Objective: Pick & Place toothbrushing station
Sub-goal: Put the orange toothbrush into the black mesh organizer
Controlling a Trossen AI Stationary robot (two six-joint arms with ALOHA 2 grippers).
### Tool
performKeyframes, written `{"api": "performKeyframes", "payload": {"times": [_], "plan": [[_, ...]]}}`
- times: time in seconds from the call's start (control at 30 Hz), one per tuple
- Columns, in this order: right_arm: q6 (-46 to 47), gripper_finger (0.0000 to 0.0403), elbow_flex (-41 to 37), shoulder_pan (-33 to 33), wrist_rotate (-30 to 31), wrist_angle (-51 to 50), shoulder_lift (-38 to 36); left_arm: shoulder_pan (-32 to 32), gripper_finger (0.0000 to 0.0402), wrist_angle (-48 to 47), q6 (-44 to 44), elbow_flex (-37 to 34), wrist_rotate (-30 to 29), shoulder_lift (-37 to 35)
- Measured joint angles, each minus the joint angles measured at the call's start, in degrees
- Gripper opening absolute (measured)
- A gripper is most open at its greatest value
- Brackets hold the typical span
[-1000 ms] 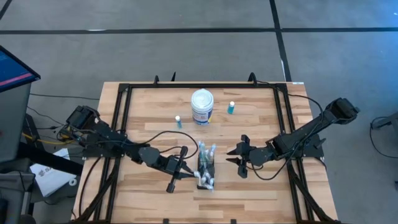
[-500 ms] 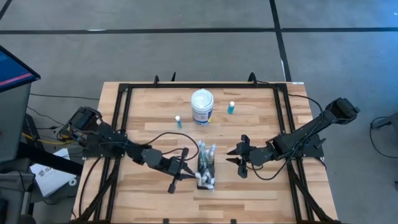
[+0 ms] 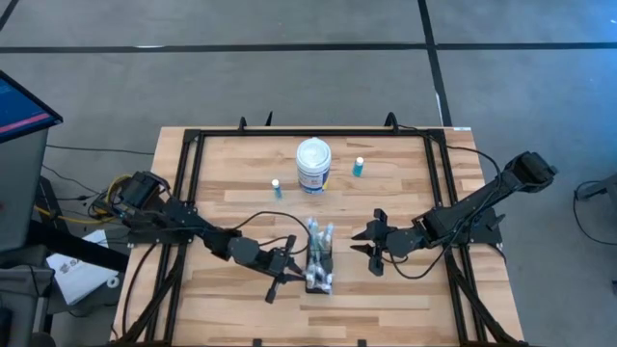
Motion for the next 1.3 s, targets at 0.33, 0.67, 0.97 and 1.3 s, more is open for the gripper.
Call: {"api": "performKeyframes", "payload": {"times": [0.33, 0.67, 0.97, 1.3], "plan": [[0.00, 0.0111, 0.00, 0.00, 0.00, -0.02, 0.00, -0.28, 0.0000, 0.06, -0.11, -0.12, 0.02, 0.60], [0.00, 0.0111, 0.00, 0.00, 0.00, 0.00, 0.00, -0.28, 0.0000, 0.11, -1.46, -0.28, -0.42, 3.07], [0.00, 0.0111, 0.00, 0.00, 0.00, -0.04, 0.00, -0.28, 0.0013, 0.41, -1.36, -0.28, -0.44, 2.46], [-0.15, 0.0111, 0.00, 0.00, 4.97, -0.03, 0.01, -0.17, 0.0077, 0.87, -1.31, -0.28, -0.83, 2.27]]}}
